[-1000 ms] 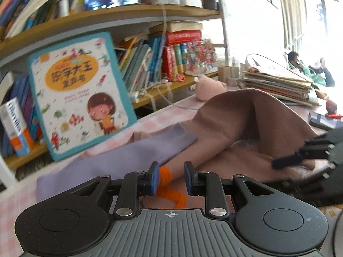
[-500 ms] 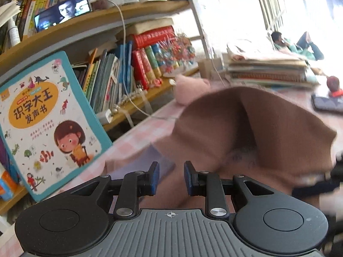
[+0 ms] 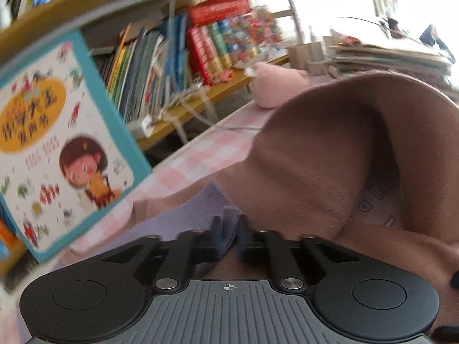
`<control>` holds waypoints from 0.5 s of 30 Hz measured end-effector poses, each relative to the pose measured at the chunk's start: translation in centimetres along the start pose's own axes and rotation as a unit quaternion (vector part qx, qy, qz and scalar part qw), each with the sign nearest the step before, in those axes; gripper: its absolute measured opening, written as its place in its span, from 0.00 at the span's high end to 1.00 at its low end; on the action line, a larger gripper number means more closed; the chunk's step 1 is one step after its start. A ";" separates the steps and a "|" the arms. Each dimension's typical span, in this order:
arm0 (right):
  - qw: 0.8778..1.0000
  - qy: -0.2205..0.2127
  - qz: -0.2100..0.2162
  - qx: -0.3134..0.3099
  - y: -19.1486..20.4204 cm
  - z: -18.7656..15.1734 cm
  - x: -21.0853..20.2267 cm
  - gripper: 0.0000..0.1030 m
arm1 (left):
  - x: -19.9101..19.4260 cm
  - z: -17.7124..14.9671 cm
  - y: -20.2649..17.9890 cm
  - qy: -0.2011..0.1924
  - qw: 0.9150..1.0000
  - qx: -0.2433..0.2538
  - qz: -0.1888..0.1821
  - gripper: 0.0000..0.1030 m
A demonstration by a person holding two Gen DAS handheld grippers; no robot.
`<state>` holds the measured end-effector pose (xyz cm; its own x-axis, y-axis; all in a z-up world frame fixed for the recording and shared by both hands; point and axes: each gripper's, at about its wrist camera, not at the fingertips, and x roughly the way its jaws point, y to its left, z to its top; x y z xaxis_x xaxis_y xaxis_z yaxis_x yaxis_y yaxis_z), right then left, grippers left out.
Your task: Fold clothes
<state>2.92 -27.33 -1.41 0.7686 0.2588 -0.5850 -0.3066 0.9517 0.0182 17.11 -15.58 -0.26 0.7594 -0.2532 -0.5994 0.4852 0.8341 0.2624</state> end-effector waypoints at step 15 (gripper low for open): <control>1.000 0.016 -0.012 -0.014 0.7 0.2 -0.1 0.70 | -20.2 -9.8 19.1 -0.097 0.954 -0.182 0.219 0.95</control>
<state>2.80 -26.68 -1.19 0.7579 0.2302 -0.6104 -0.3048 0.9522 -0.0193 6.76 10.26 9.42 0.9374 0.1024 -0.3329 -0.0529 0.9866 0.1543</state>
